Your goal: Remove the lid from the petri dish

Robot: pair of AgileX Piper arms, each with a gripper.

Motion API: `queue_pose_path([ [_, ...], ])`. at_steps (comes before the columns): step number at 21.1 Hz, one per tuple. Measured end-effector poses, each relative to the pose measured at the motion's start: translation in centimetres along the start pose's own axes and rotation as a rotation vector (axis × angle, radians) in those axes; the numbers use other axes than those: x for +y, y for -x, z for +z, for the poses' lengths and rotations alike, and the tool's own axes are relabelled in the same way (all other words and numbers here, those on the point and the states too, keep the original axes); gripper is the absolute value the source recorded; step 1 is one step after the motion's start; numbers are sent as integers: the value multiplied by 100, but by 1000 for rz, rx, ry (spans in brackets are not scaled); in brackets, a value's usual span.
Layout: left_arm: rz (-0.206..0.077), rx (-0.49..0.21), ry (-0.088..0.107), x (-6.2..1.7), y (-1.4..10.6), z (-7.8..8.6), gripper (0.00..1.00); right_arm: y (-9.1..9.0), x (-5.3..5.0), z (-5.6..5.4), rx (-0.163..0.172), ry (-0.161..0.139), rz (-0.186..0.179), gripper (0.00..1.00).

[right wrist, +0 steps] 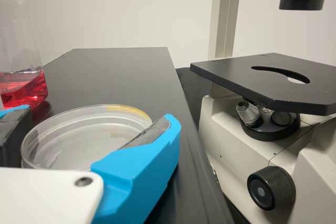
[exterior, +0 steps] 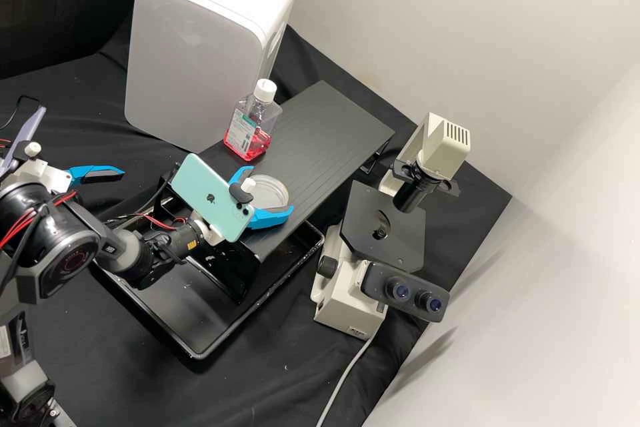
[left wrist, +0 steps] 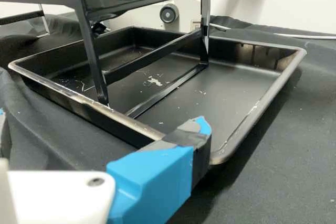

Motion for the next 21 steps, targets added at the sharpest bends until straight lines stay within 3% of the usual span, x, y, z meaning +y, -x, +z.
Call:
queue_pose_path([
  [21, 0, 0, 0, 0, 0, 0, 100, -2, 28, 25, -9, -1, 10, 0],
])
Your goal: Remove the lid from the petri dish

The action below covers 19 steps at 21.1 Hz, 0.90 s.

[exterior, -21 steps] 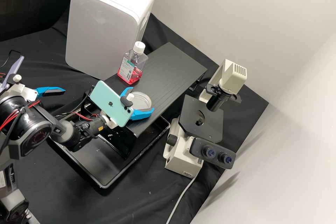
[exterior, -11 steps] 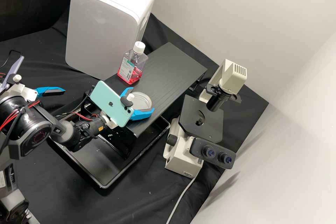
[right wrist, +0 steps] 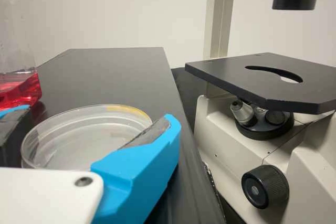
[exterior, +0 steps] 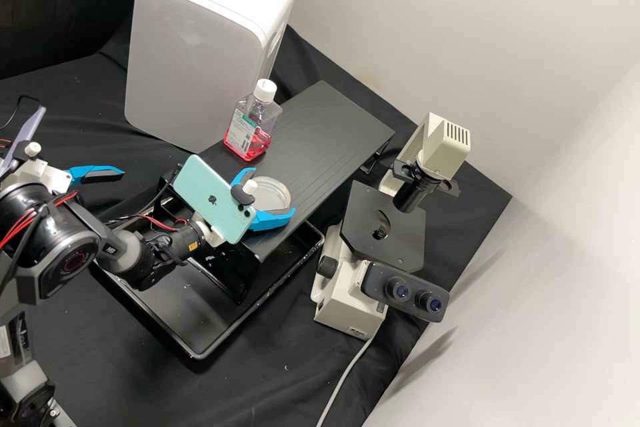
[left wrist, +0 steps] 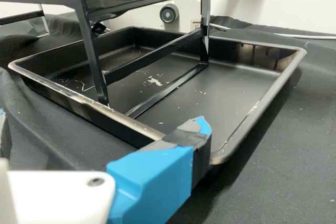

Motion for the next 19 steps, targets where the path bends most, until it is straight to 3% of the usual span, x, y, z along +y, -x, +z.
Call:
queue_pose_path([
  [14, 1, 0, 0, 2, -2, 0, 100, 8, -1, 3, 2, 0, 3, 0],
  [17, 0, 0, 0, -1, -3, -1, 100, 41, 26, 4, -3, -12, 25, 0],
  [19, 1, -2, 2, -6, -5, 0, 100, 48, 47, -13, 15, -12, 46, 0],
])
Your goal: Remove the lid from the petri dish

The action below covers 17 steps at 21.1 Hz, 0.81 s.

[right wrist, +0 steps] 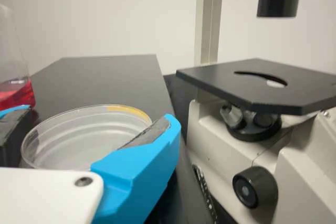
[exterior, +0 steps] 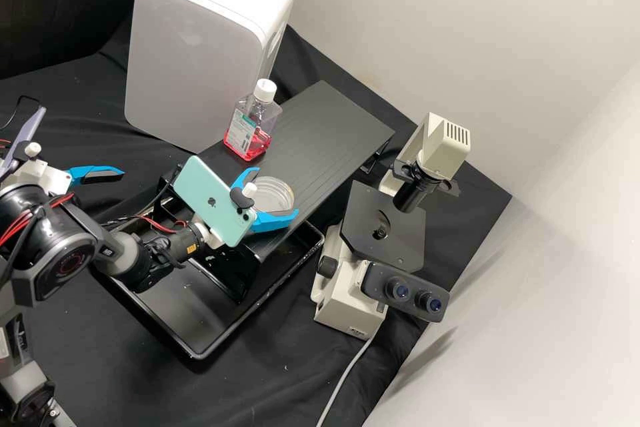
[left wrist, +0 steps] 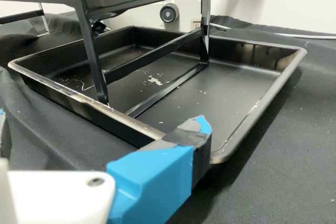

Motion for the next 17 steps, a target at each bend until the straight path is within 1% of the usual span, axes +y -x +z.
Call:
queue_pose_path([
  [3, 0, 0, 2, 0, 0, 0, 100, 28, 32, -28, 27, -2, 27, 0],
  [7, 0, 0, 2, 0, 0, 0, 100, 37, 61, -51, 49, -8, 54, 0],
  [10, 0, 0, 2, 0, 0, 0, 100, 37, 63, -54, 51, -9, 56, 0],
  [12, 0, 0, 2, 0, 0, 0, 100, 37, 63, -54, 51, -17, 56, 0],
  [14, 0, 0, 2, 0, 0, 0, 100, 47, 60, -41, 47, -16, 54, 0],
  [15, 0, 0, 2, 0, 0, 0, 100, 46, 65, -37, 45, -24, 56, 0],
  [17, 0, 0, 2, 0, 0, 0, 100, 48, 74, -28, 42, -25, 60, 0],
])
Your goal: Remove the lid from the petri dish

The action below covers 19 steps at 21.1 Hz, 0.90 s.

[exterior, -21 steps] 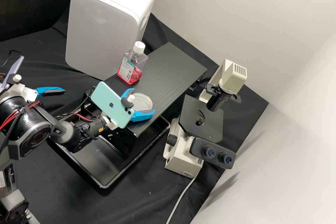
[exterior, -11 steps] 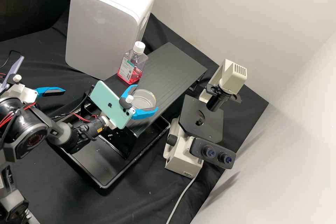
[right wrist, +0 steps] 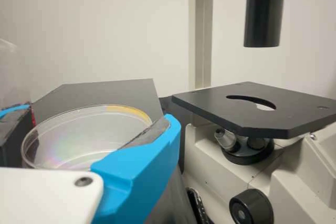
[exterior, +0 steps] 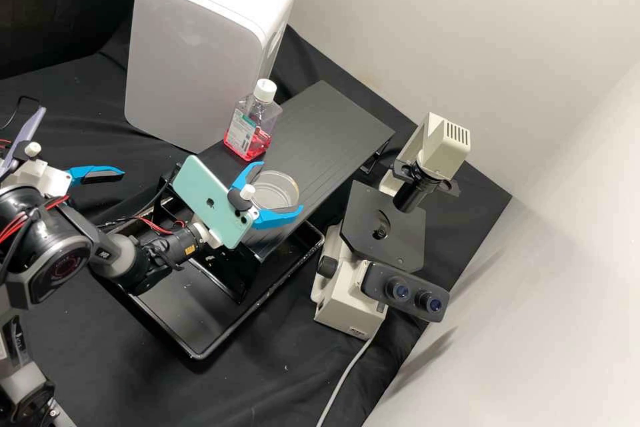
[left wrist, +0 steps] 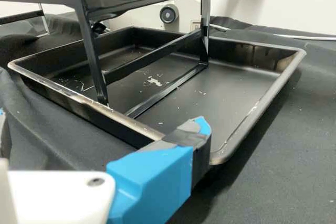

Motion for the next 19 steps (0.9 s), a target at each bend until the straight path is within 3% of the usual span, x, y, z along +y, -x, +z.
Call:
queue_pose_path([
  [5, 0, 0, 0, 0, 0, 0, 100, 1, 3, -3, 1, 0, 1, 0],
  [11, 0, 0, 0, 0, 0, 0, 100, 53, -77, -183, 65, -9, -32, 0],
  [15, 0, 0, 0, 0, 0, 0, 100, 64, -127, -227, 80, -10, -51, 0],
  [19, 0, 0, 0, 0, 0, 0, 100, 86, -211, -300, 108, 13, -81, 0],
])
